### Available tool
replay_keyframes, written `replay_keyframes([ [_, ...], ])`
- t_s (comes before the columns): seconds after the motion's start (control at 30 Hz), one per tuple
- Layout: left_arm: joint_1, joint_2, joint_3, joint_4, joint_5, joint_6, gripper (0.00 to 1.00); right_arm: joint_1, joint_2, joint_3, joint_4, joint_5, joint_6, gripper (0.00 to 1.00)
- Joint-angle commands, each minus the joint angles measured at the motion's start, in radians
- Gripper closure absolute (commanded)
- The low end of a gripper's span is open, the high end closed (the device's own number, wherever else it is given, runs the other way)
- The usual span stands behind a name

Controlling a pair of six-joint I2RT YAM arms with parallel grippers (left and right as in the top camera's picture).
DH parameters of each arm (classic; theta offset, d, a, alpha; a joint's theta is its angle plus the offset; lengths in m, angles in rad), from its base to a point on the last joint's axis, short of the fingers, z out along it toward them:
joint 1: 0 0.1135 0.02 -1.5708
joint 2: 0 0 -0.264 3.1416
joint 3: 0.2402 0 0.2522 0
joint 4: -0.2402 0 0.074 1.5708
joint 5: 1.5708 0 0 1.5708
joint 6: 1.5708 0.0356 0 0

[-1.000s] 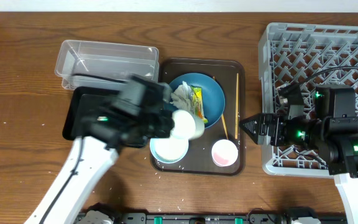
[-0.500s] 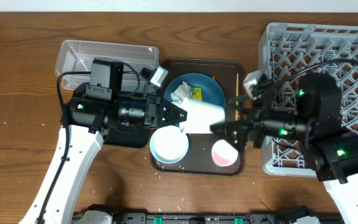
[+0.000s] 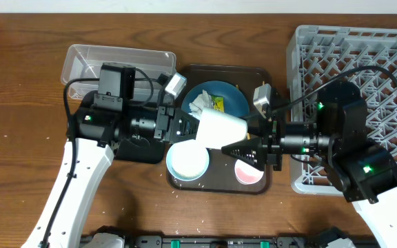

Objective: Sort waste into correct bins and load items into the dishwasher rack

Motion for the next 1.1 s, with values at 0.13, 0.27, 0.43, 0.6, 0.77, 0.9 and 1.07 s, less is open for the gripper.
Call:
replay_keyframes([
  [0.13,-0.002,-0.001,0.011,0.02,-0.072,0.013,0.36,-0.072,-0.033,0.014,-0.034,0.081,0.031,0.49],
  [0.27,-0.002,-0.001,0.01,0.011,-0.22,0.013,0.31,-0.195,-0.085,0.014,-0.161,0.26,0.113,0.51],
  [0.43,-0.002,-0.001,0.01,-0.038,-0.318,0.013,0.27,-0.37,-0.141,0.014,-0.438,0.632,0.167,0.52],
  [0.6,-0.002,-0.001,0.01,-0.052,-0.317,0.012,0.26,-0.469,-0.13,0.014,-0.652,1.01,0.286,0.53],
  [0.77,-0.002,-0.001,0.01,-0.051,-0.317,0.013,0.25,-0.475,-0.056,0.014,-0.713,1.195,0.366,0.52],
  [0.9,-0.002,-0.001,0.01,-0.055,-0.317,0.013,0.25,-0.475,0.036,0.014,-0.706,1.209,0.365,0.51],
  [1.07,-0.002,-0.001,0.01,-0.056,-0.317,0.013,0.25,-0.486,0.18,0.014,-0.683,1.241,0.365,0.52],
])
